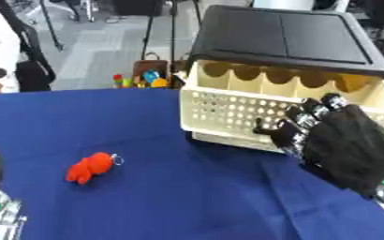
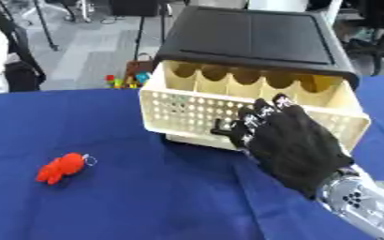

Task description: Pick up objects from table and place into drawer.

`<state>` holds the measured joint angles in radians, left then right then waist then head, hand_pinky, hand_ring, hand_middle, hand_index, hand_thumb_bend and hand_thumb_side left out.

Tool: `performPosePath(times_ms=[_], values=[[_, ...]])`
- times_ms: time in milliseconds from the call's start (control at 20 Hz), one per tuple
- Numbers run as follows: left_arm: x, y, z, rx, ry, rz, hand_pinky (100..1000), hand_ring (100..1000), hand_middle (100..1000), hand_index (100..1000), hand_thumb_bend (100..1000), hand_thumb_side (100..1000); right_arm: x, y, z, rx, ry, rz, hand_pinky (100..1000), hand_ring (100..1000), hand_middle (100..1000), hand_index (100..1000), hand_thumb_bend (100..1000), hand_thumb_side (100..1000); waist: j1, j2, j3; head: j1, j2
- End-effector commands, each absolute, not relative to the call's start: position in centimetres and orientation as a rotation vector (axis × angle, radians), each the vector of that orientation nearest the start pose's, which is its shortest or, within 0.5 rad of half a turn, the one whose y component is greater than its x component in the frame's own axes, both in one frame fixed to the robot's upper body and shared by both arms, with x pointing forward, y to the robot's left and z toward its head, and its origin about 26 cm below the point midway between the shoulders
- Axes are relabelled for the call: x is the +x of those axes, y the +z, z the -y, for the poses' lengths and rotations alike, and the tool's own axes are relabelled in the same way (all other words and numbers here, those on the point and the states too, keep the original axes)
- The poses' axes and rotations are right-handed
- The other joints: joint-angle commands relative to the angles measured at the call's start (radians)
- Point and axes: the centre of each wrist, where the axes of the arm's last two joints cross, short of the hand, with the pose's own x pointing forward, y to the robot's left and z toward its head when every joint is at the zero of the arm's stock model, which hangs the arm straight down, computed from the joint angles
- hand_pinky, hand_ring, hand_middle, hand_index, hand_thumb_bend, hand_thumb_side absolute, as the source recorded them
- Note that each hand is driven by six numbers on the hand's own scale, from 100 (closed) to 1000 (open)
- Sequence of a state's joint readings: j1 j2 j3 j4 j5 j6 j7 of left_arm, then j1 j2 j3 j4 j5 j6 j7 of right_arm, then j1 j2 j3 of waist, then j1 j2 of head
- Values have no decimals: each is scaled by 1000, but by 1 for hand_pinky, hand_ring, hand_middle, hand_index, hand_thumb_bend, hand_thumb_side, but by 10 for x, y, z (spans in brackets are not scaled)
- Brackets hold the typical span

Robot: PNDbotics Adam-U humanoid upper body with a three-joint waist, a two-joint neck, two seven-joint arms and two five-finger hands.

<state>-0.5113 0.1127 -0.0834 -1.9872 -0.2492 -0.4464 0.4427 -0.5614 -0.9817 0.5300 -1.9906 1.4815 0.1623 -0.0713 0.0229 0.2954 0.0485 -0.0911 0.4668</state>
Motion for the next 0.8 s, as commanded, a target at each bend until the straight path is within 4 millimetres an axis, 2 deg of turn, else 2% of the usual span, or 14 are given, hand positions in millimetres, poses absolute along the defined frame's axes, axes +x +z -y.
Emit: performPosePath(times_ms=[50,200,550,800], values=[[309,247,-181,-117,-181,-3282,530,725,694,863,513,814,294,239,245,-2222,1863,1657,100,263,272,507,183,355,-2,-22,1,1,-12],[309,247,-181,-117,-182,-3282,530,725,694,864,511,815,293,234,245,-2198,1896,1637,100,260,270,506,182,355,-2,-21,2,1,-12],[309,247,-181,-114,-179,-3283,531,725,694,864,513,814,294,238,232,-2168,1921,1726,100,258,268,506,183,353,-4,-24,2,-1,-10],[309,247,-181,-119,-179,-3282,531,726,695,864,514,814,294,236,234,-2155,1933,1709,100,257,265,507,178,359,-6,-23,-2,3,-11]])
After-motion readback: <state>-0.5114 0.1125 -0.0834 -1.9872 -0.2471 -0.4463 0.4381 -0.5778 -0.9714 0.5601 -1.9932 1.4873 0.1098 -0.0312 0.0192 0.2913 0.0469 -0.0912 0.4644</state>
